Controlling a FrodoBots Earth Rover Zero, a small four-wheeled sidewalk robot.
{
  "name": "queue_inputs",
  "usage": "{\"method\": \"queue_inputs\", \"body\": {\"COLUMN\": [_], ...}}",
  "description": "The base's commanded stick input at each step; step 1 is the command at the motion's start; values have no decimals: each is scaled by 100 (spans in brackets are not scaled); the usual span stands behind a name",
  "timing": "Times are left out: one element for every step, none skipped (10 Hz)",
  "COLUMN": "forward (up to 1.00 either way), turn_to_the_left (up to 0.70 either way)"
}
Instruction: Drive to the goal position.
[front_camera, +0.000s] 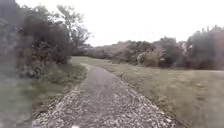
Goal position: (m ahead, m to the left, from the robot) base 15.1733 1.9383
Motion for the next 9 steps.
{"method": "queue_inputs", "body": {"forward": [100, 100, 100, 100, 100, 100, 100, 100, 100], "turn_to_the_left": [1, 5, 32, 26, 7, 0, 0, 0, 0]}}
